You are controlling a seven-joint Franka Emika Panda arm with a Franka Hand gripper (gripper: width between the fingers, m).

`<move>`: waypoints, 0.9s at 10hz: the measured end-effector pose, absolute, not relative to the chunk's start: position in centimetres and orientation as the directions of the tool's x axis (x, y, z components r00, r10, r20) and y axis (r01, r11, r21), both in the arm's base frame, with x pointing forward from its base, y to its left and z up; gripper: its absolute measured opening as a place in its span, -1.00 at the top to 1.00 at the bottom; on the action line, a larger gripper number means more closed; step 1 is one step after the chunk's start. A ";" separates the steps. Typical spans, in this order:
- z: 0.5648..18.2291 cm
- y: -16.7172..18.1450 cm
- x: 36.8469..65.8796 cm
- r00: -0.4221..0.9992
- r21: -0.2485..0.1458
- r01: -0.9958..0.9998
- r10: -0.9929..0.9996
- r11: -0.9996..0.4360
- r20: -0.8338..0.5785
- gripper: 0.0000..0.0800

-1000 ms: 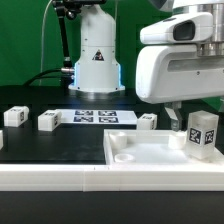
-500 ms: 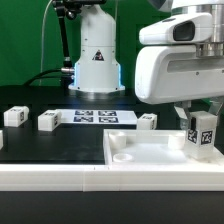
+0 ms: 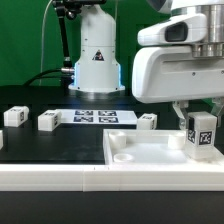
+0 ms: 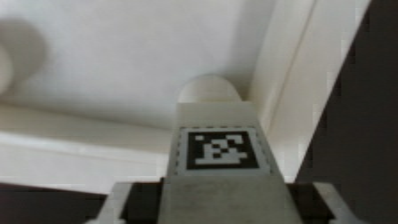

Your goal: Assemble one leg

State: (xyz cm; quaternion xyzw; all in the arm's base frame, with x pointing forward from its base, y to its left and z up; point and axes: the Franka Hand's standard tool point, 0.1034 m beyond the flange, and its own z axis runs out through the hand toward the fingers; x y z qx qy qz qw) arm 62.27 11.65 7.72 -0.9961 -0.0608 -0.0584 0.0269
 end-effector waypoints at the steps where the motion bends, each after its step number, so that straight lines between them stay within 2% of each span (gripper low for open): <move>1: 7.7 11.6 62.2 0.992 -0.072 0.018 0.009 -0.997 0.127 0.27; 4: 7.7 11.7 62.2 0.948 -0.110 -0.290 -0.302 -0.951 0.106 0.27; 7: 7.6 11.6 62.2 0.759 -0.138 -0.638 -0.648 -0.758 0.054 0.27; 9: 7.5 11.6 62.3 0.646 -0.135 -0.754 -0.763 -0.643 0.026 0.27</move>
Offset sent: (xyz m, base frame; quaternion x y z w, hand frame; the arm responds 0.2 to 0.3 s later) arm -0.0054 0.0090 -0.0059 -0.0012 -0.0106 0.2252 0.9743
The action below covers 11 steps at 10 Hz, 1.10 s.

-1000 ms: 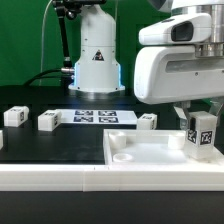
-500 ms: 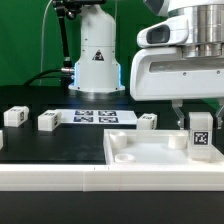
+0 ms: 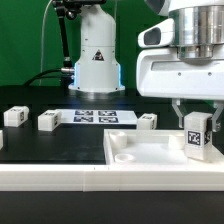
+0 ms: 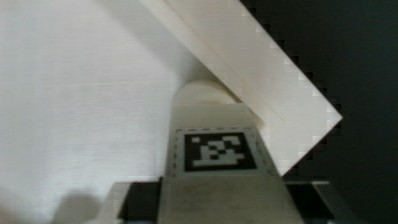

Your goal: Assemble one leg

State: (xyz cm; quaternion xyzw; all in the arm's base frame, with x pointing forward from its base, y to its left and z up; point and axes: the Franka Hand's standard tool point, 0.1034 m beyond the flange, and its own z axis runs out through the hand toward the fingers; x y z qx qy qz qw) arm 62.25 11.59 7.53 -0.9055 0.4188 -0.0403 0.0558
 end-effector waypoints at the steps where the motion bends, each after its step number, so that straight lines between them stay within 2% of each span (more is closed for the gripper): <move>1: 7.5 11.6 62.2 0.585 -0.135 -0.802 -0.811 -0.581 0.015 0.27; 3: 7.4 12.1 62.0 0.459 -0.129 -0.882 -0.889 -0.454 -0.009 0.27; 5: 7.4 12.1 62.0 0.409 -0.129 -0.906 -0.912 -0.403 -0.024 0.25; 6: 7.4 12.2 61.9 0.439 -0.130 -0.892 -0.898 -0.433 -0.020 0.25; 7: 7.4 12.2 61.9 0.473 -0.130 -0.874 -0.881 -0.468 -0.015 -0.22; 8: 7.4 12.4 61.7 0.520 -0.117 -0.849 -0.854 -0.515 -0.017 -0.49; 9: 7.5 12.6 61.7 0.560 -0.117 -0.823 -0.828 -0.555 -0.012 -0.49; 10: 7.5 12.7 61.6 0.682 -0.099 -0.728 -0.732 -0.678 0.000 -0.60; 11: 7.8 12.9 61.7 0.774 -0.088 -0.630 -0.633 -0.772 0.011 -0.62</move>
Offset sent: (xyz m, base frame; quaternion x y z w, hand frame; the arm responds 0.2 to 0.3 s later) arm 0.0030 0.0027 -0.0033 -0.0218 -0.0148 0.0512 0.9983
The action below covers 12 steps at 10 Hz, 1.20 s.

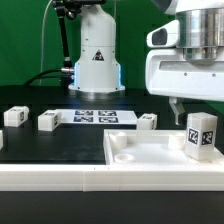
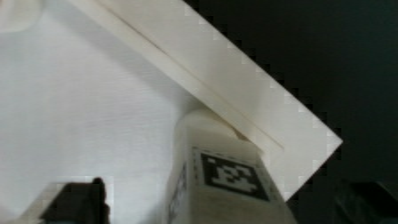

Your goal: Assemble one leg

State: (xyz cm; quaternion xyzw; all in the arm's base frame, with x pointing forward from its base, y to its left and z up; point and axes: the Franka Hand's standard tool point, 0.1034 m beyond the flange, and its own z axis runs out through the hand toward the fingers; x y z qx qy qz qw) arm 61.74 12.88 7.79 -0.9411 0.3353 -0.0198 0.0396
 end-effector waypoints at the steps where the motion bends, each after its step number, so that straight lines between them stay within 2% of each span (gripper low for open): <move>1: 7.9 13.0 61.8 0.841 -0.080 -0.538 -0.541 -0.839 0.015 -0.62; 3: 8.0 12.5 62.3 0.947 -0.068 -0.318 -0.320 -0.946 0.027 -0.62; 5: 8.1 12.5 62.3 0.982 -0.047 -0.180 -0.182 -0.983 0.043 -0.62; 11: 7.9 11.9 62.3 0.981 -0.018 0.185 0.183 -0.983 0.061 -0.62; 12: 7.9 11.9 62.3 0.982 -0.019 0.182 0.180 -0.983 0.061 -0.27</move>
Offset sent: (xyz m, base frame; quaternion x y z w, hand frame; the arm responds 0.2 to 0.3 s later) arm 0.0044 -0.0013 0.0057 -0.0097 0.0023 -0.2136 0.9769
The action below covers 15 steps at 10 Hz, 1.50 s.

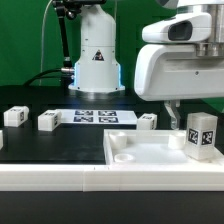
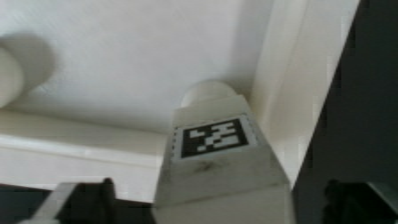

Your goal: Assemble one leg

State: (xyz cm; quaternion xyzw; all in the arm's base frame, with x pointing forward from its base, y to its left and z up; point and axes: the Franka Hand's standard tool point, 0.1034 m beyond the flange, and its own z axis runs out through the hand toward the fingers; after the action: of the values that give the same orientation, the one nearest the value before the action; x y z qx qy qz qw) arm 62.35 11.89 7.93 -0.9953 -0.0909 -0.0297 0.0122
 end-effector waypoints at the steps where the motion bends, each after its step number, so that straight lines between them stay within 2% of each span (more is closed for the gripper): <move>1: 7.9 11.9 62.3 0.982 -0.019 0.182 0.180 -0.983 0.061 -0.27; 2: 7.9 11.9 62.3 0.982 -0.019 0.182 0.180 -0.983 0.061 0.08; 3: 7.9 11.9 62.3 0.982 -0.019 0.182 0.180 -0.983 0.061 0.27; 6: 7.9 11.9 62.3 0.988 -0.024 0.146 0.144 -0.989 0.060 0.27; 8: 7.9 11.9 62.3 0.993 -0.048 -0.105 -0.107 -0.993 0.049 0.27; 11: 7.7 11.8 62.5 0.903 -0.083 -0.419 -0.424 -0.904 0.063 0.27; 13: 7.6 11.8 62.4 0.689 -0.102 -0.718 -0.724 -0.688 0.030 0.27; 14: 7.6 12.1 62.1 0.526 -0.092 -0.846 -0.851 -0.525 0.013 0.27; 15: 7.6 12.1 62.2 0.450 -0.091 -0.889 -0.893 -0.449 0.015 0.27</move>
Offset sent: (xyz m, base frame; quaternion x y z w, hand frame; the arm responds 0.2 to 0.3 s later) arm 0.0000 0.0000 0.0000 0.0000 0.0000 0.0650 0.9979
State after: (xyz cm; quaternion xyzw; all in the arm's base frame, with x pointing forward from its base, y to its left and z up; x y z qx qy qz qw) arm 62.16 12.15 7.57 -0.8507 0.5236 -0.0305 0.0347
